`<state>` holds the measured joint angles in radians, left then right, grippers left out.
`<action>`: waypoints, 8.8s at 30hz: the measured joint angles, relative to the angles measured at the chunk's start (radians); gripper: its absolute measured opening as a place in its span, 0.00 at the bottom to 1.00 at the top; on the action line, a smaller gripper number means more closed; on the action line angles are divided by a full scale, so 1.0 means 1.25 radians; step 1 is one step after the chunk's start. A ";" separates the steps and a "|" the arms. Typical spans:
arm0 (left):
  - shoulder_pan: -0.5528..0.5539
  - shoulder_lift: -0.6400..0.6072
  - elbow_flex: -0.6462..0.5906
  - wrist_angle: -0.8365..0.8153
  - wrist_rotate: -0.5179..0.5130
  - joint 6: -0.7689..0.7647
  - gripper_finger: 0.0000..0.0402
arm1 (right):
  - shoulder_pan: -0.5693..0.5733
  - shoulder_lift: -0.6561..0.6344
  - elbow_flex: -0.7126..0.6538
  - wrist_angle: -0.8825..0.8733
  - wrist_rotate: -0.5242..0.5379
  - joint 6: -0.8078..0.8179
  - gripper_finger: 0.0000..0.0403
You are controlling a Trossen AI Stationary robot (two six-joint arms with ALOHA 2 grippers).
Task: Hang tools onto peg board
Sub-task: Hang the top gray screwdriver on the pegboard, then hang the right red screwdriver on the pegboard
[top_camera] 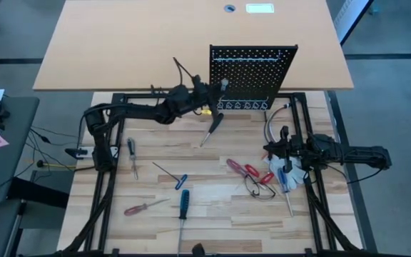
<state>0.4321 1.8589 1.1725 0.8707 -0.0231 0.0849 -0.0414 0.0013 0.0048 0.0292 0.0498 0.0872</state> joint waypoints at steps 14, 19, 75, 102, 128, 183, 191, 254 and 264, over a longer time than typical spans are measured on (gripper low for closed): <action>0.007 0.008 0.005 -0.023 0.000 0.018 0.19 | 0.000 0.000 0.000 0.000 0.000 0.000 0.02; 0.006 0.049 0.005 0.021 0.000 0.001 0.19 | 0.000 0.000 0.000 0.000 0.000 0.000 0.02; 0.009 -0.115 0.004 -0.468 -0.056 0.137 0.39 | 0.000 0.000 0.000 0.000 0.000 0.000 0.02; -0.387 -0.479 -0.187 -1.268 -0.214 -0.196 0.35 | 0.000 0.000 0.000 0.000 0.000 0.000 0.02; -0.495 -0.478 -0.631 -0.444 -0.375 -0.170 0.34 | 0.000 0.000 0.000 0.018 0.002 -0.006 0.02; -0.508 -0.478 -0.735 -0.244 -0.400 -0.205 0.34 | 0.080 1.337 0.754 -0.416 0.109 0.407 0.55; -0.508 -0.478 -0.735 -0.244 -0.400 -0.206 0.34 | 0.087 1.339 0.753 -0.412 0.102 0.405 0.55; -0.347 -0.175 -0.406 0.101 0.017 0.078 0.43 | 0.150 1.119 0.455 1.028 0.105 -0.324 0.29; -0.345 -0.098 -0.293 0.018 0.018 0.031 0.50 | 0.198 1.071 0.455 0.980 0.105 -0.370 0.29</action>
<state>0.0010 1.7363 0.8068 0.8928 0.0000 0.1239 0.2058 1.3399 0.5739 1.2537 0.1816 -0.3759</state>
